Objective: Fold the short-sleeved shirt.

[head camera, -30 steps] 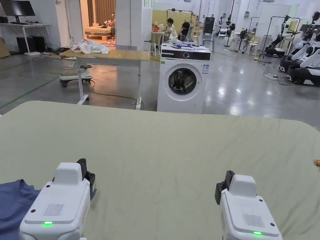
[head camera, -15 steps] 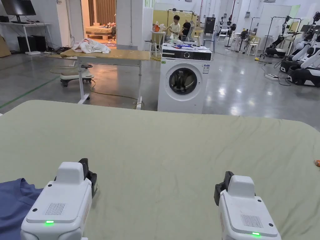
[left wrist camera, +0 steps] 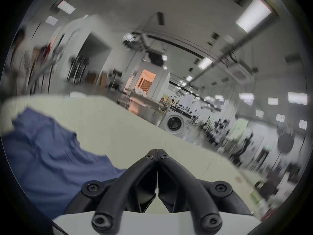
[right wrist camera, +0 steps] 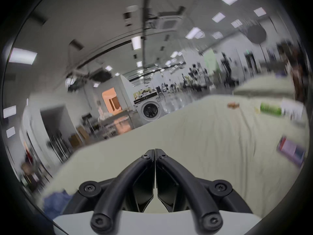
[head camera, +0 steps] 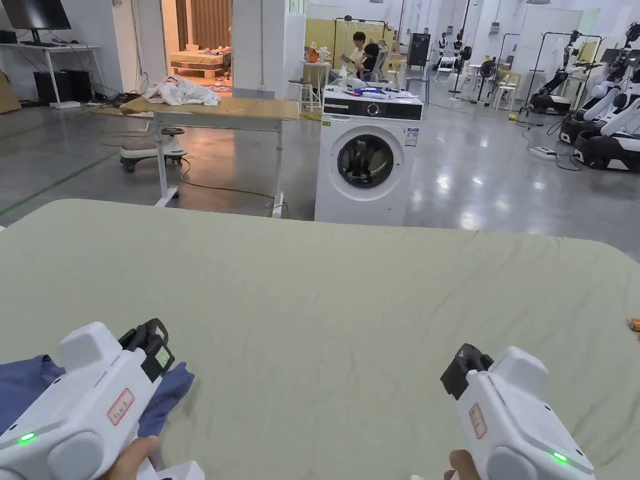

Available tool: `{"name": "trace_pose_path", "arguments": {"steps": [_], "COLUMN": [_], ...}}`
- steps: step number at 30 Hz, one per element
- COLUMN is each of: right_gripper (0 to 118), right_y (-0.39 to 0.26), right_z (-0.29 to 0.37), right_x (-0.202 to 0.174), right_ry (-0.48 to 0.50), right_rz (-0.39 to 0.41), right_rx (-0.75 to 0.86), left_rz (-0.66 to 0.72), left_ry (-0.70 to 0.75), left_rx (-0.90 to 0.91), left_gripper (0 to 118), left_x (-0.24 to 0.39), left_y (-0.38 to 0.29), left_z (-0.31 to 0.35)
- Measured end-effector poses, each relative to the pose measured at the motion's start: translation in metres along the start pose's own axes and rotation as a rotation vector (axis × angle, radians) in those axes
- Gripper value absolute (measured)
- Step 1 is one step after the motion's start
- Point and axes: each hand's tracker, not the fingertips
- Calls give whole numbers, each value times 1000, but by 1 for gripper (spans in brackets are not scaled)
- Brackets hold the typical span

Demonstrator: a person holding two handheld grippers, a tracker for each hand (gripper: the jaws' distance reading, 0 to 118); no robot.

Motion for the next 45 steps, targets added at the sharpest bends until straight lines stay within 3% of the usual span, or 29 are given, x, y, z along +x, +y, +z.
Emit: {"name": "trace_pose_path", "arguments": {"steps": [1,2,5,7,9,10,12,14,17,19,21,24,26,28,30,33,38,45], "right_gripper": [0,0,0,0,0,0,0,0,0,0,0,0,0,0,0,0,0,0], "right_y": [1,2,2,-5,-18,-24,-31,-34,-34,-33,-25,-15,-12,-10,-11,-14,-11,-14], "right_z": [1,0,-3,-4,-7,-7,-6,1,6,8,6,6,-5,-4,-2,3,10,11], "right_x": [1,-1,-26,-42,-48,-47,-46,-46,-48,-49,-49,-45,-35,-28,-23,-21,-26,-38], "right_ry": [0,-2,41,40,23,4,13,12,24,26,27,18,1,-8,-29,-41,-9,-21], "right_rz": [-9,40,521,955,1295,1435,1637,1768,1710,1560,1355,965,727,550,452,412,429,530], "right_rx": [8,10,35,65,110,142,202,229,202,159,96,-7,-30,-38,-29,9,23,8], "left_rz": [-25,-108,-738,-1179,-1503,-1663,-1852,-1886,-1682,-1451,-1192,-775,-590,-470,-370,-257,-421,-534], "left_ry": [-6,-1,53,88,134,157,160,148,147,143,131,120,87,46,30,28,49,72], "left_rx": [-6,-14,-35,-6,5,21,41,24,0,-19,-39,-47,-37,-26,3,32,25,-76], "left_gripper": [0,0,0,0,0,0,0,0,0,0,0,0,0,0,0,0,0,0], "left_x": [2,6,35,44,46,42,35,31,32,31,30,20,17,13,15,14,26,29], "left_y": [-1,-2,-15,-34,-49,-58,-66,-67,-59,-49,-39,-22,-18,-16,-15,-11,-14,-10], "left_z": [1,1,2,-3,-5,-7,-10,-11,-13,-13,-13,-15,-12,-9,-4,-1,-1,4]}}
